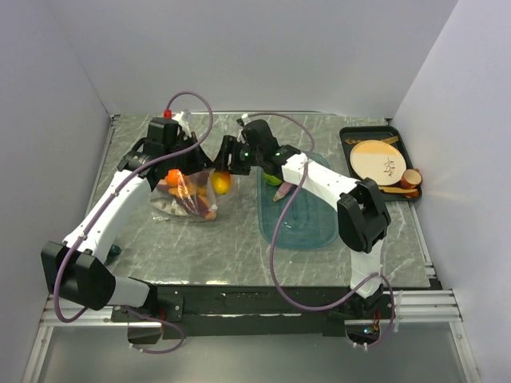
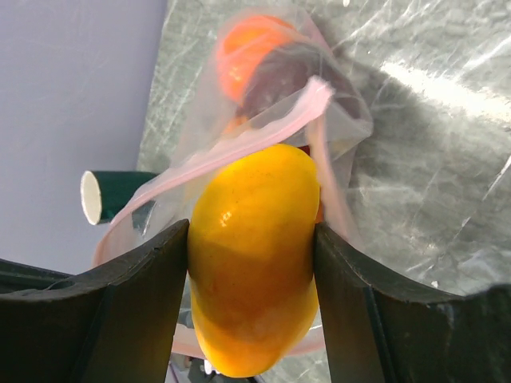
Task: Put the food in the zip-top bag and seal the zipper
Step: Place the fake fruit in the zipper food storage bag.
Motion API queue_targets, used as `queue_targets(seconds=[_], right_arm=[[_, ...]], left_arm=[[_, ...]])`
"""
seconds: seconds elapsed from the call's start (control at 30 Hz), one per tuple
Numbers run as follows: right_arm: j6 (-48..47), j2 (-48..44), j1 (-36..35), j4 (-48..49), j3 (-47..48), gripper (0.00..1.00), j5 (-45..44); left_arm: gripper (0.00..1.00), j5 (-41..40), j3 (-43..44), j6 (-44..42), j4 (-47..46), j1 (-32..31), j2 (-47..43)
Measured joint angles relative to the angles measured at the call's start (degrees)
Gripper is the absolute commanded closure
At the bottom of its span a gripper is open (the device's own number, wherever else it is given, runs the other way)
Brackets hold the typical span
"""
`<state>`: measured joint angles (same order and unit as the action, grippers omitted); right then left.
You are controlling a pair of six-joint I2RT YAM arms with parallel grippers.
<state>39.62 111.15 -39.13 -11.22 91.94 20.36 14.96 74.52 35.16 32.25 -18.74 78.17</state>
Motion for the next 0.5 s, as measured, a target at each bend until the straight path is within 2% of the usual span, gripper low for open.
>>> queue_targets(seconds=[0.33,0.5], right_arm=[[-2.27,0.00,-4.92,-4.63,0.00,0.67,-10.21],[-2.21,0.00,-5.46,-5.14,0.00,0.62,-13.75]], left_arm=[[0.99,0.35,-0.28,0.22,0.00,0.00,-0.17],[0.99,0.22,-0.28,0.22,0.02,0.00,-1.05]])
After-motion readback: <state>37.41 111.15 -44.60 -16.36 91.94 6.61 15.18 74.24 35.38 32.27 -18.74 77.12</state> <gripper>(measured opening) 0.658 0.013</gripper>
